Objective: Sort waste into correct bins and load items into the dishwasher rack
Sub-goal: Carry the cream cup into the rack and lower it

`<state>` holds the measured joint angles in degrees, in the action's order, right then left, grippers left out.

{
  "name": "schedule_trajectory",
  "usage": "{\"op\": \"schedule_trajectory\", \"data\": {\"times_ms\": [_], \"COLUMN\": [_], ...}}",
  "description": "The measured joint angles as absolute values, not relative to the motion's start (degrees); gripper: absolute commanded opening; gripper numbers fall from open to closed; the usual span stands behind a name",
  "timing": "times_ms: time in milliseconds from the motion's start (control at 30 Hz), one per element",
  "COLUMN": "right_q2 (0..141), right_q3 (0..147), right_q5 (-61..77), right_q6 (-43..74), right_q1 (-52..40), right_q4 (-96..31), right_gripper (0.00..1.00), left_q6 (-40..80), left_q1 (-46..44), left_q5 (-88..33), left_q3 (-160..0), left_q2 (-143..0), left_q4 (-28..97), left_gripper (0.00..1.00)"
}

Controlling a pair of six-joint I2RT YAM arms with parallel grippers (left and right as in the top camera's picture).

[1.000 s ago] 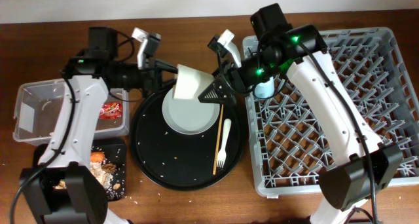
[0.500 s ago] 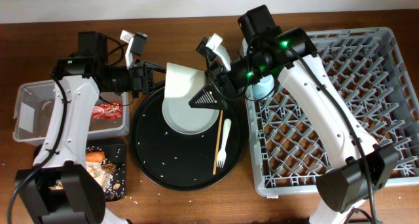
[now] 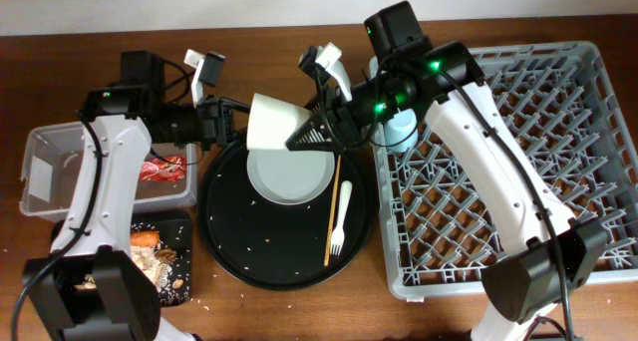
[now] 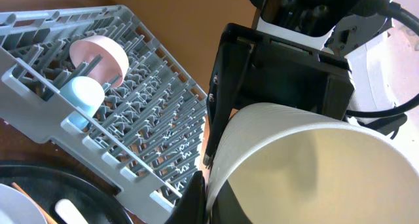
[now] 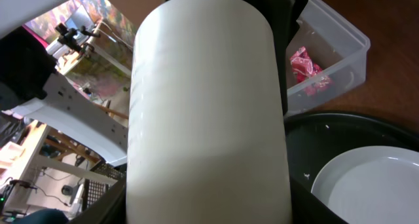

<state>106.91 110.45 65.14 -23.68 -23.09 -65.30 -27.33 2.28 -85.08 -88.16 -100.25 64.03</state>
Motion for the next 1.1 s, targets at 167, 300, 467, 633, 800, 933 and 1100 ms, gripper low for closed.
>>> {"op": "schedule_trajectory", "data": {"times_ms": [167,300,467,633,800,933,1100], "right_q2": [107.2,107.9,108.0,107.7,104.4,100.5,100.3], "right_q3": [110.4,110.0,109.6,109.8,110.1,111.0,108.2], "right_q5": [63.9,62.8,63.1,66.6,48.5,25.7,6.4], "right_q6": [-23.7,-23.0,-22.3,-21.6,-13.9,-3.3,4.3], "right_q1": [-23.2,-22.9,-20.6,-17.5,-12.0,-5.2,-6.3], "right_q4": [-64.7,-63.9,-63.6,-65.4,-75.7,-89.3,-92.7], "right_gripper": [0.46,0.46,0.46,0.44,0.41,0.41,0.41], "left_q6": [-26.7,-26.7,-26.5,-25.1,-23.9,-23.3,-22.9], "left_q1": [1.3,1.3,1.5,1.4,1.4,1.4,1.4], "left_q5": [-78.1,-72.1,-66.4,-55.0,-51.5,-50.9,-50.7], "left_q3": [-88.2,-88.6,-88.6,-88.4,-88.4,-88.3,-88.3], "left_q2": [-100.2,-100.2,-100.2,-100.3,-100.3,-100.3,-100.3], "left_q4": [68.3,73.9,75.2,72.8,72.6,72.6,72.6], "left_gripper": [0.2,0.21,0.24,0.24,0.24,0.24,0.24]}}
